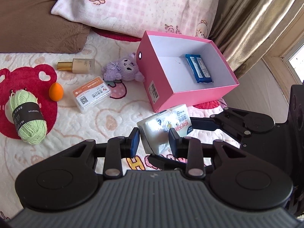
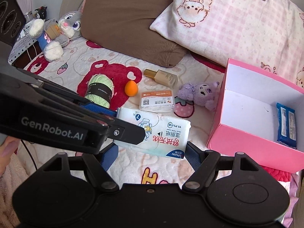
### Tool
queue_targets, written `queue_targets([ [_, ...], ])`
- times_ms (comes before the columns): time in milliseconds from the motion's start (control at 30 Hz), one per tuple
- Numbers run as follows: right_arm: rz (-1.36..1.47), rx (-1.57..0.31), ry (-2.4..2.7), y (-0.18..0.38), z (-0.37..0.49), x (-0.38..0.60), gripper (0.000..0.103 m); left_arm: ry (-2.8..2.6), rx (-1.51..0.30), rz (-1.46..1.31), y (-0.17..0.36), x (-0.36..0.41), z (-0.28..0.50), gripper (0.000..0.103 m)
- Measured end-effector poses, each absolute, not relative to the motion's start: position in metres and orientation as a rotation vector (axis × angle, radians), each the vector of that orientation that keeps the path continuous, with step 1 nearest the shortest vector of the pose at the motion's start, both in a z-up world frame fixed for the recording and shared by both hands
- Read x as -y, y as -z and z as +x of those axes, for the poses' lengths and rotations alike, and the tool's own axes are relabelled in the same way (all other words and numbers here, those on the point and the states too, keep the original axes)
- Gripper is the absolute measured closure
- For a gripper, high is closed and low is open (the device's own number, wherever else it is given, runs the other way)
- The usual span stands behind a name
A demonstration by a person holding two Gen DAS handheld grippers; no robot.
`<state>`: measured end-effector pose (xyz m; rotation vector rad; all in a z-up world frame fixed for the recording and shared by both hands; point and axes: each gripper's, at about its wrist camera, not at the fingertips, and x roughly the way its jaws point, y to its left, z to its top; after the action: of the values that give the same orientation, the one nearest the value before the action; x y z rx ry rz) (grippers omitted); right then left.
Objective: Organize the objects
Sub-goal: 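Carry the white tissue pack with the left gripper into the pink box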
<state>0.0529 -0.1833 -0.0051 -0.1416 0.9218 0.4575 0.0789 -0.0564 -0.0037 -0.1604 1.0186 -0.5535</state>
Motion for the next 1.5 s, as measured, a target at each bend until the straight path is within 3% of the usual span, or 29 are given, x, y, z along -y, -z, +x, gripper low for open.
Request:
queue_targets([
  [733, -0.195, -0.860, -0.322, -0.041, 0.116, 0.293, 0.021, 0.657, -0.978, -0.182, -0.024, 0.177, 0.168, 0.067],
  [1133, -0.172, -0.938, -0.299, 0.000, 0.209, 0.359, 0.023, 0.615, -1.022, -0.238, 0.021, 0.244, 0.257, 0.069],
  [1200, -0.182, -0.952, -0.281, 0.011, 0.226, 0.367, 0.025, 0.614, -1.011, -0.253, 0.031, 0.250, 0.271, 0.069],
  [1267, -0.192, -0.970, -0.273, 0.021, 0.240, 0.374, 0.034, 0.593, -1.020, -0.245, 0.042, 0.258, 0.284, 0.067],
  [1500, -0.193, -1.033, -0.286, 0.057, 0.280, 0.394, 0.037, 0.548, -1.044, -0.218, 0.073, 0.282, 0.309, 0.067],
])
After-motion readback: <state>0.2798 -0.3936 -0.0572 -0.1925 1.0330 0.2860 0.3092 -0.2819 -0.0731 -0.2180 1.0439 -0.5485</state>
